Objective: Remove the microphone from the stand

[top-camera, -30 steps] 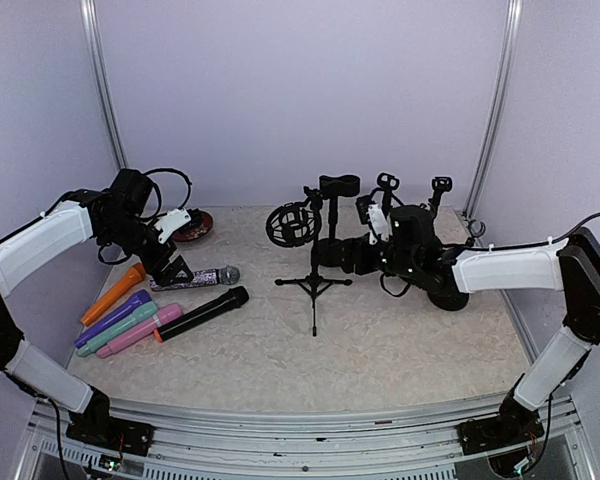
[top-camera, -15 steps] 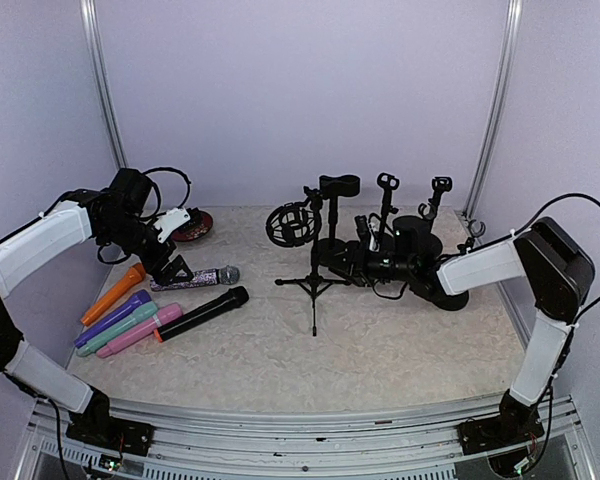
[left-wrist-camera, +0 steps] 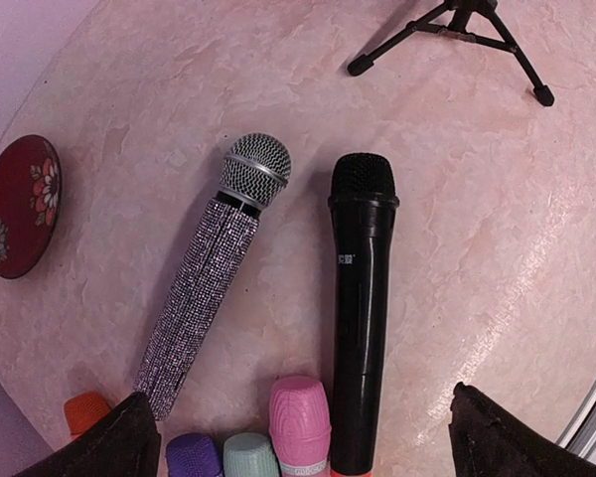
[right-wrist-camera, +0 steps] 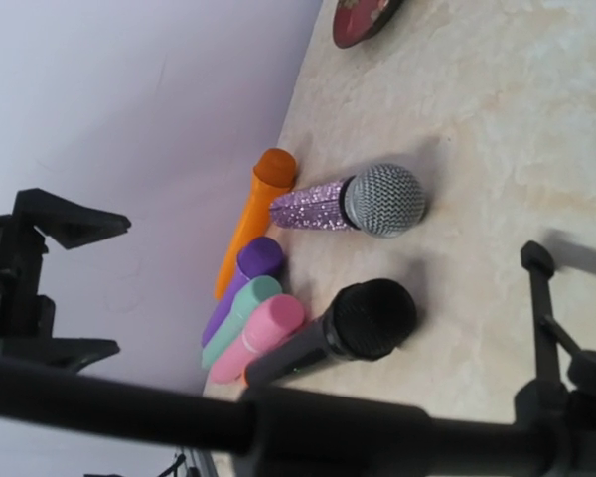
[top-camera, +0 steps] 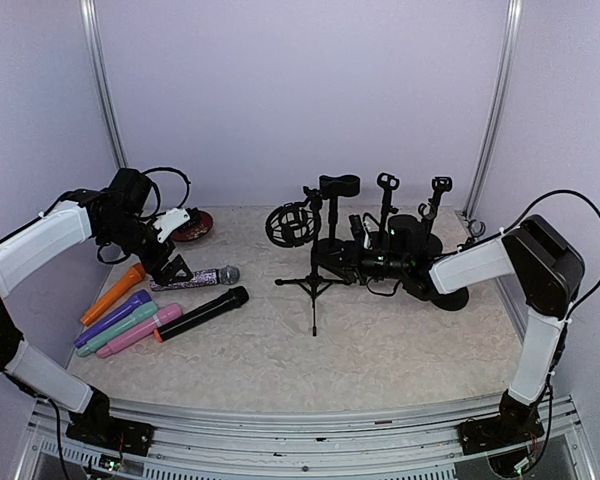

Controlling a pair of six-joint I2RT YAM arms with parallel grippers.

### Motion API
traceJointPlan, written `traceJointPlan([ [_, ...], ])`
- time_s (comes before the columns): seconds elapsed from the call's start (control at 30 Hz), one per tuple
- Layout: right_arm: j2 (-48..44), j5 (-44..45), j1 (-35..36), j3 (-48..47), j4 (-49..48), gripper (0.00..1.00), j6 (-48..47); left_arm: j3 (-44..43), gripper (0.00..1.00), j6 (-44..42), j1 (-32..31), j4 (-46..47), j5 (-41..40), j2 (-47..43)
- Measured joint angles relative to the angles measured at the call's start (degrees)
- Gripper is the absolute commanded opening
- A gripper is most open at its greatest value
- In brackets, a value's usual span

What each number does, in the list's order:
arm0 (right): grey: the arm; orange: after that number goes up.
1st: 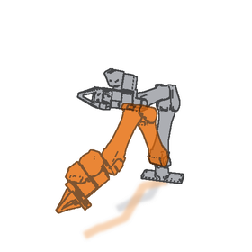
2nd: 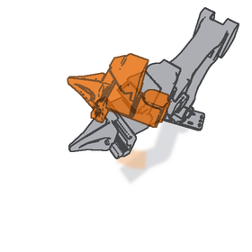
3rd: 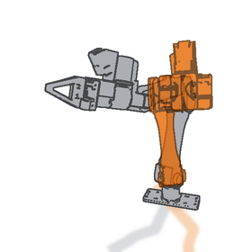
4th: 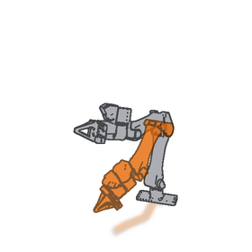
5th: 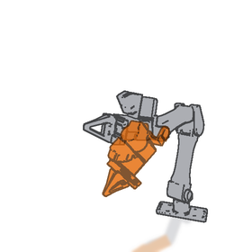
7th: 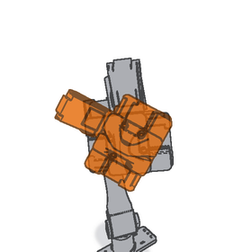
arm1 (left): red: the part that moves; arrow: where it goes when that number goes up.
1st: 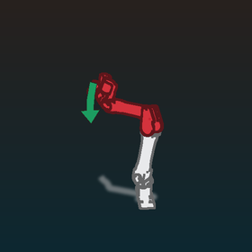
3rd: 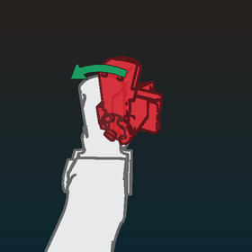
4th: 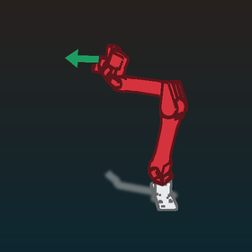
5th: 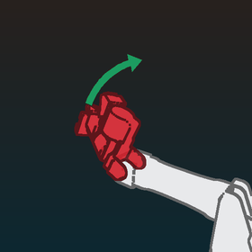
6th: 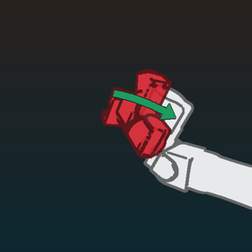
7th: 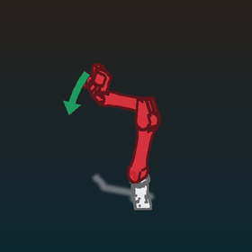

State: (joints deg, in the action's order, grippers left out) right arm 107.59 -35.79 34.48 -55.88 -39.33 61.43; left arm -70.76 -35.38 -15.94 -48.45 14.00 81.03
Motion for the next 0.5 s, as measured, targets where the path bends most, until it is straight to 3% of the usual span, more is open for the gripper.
traceJointPlan([
  [0.13,0.15,-0.02,0.00,0.00,-0.24,0.14,0.13,-0.02,0.99,0.00,0.11,0.00,-0.17,0.00],
  [0.23,0.15,0.00,0.02,0.00,-0.24,0.01,0.02,-0.02,0.99,0.00,0.13,0.00,-0.31,0.00],
  [0.4,-0.22,1.01,0.28,-0.07,0.92,0.00,-2.43,-0.02,0.99,-0.02,0.13,0.00,-0.37,0.00],
  [0.5,-1.46,4.59,1.27,-2.19,7.39,0.00,-8.52,-0.02,0.99,-0.02,0.13,0.00,-0.37,0.00],
])
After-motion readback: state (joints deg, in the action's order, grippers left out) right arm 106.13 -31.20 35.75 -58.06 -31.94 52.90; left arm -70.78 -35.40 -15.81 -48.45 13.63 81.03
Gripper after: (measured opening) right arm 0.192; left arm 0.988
